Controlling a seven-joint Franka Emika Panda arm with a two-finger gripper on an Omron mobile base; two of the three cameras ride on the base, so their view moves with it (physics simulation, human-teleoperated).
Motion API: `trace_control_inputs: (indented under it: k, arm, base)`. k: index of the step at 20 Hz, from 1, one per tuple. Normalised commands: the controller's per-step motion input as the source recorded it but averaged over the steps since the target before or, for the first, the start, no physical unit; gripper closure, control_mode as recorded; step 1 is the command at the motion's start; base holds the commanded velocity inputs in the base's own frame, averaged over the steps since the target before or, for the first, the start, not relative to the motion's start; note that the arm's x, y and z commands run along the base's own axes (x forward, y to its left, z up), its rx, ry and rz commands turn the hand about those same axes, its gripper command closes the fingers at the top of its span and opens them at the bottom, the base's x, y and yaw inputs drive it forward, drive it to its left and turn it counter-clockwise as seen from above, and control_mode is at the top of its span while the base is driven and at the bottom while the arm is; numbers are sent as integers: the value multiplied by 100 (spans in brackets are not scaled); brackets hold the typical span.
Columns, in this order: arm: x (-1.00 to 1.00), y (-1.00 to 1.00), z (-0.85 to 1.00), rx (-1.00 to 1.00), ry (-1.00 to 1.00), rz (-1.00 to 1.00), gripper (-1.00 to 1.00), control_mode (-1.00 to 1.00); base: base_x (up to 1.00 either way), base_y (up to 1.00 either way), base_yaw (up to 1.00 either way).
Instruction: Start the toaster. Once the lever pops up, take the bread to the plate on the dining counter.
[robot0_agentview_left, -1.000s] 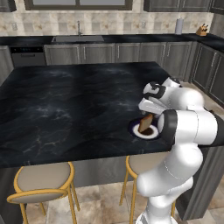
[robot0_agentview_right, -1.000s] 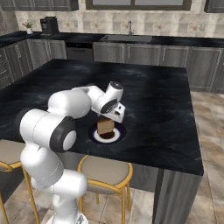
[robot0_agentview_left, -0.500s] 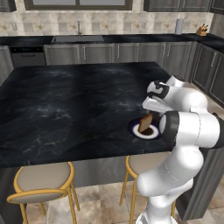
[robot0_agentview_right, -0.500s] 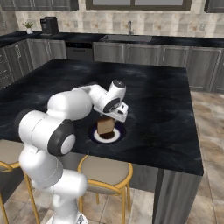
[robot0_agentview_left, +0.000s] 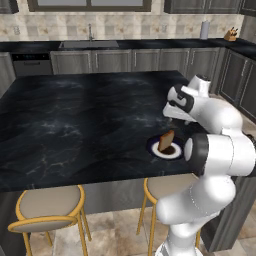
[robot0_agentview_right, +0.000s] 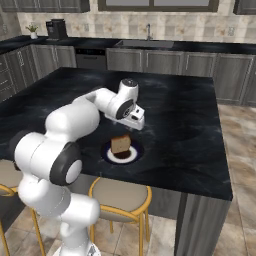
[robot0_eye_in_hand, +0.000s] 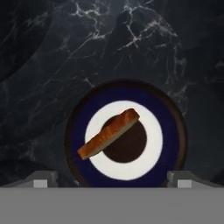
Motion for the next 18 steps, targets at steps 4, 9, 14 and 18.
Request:
trace_control_inputs:
  k: [4, 9, 14, 18]
  arm:
    - [-48, 4, 51, -10, 0, 0, -100, -100]
    - [-73, 0, 47, -11, -2, 0, -100, -100]
    - [-83, 3, 40, -8, -1, 0, -100, -100]
    - [-82, 6, 32, -5, 0, 0, -100, -100]
  base:
    - [0, 0, 0]
    - [0, 0, 0]
    - [0, 0, 0]
    - [0, 0, 0]
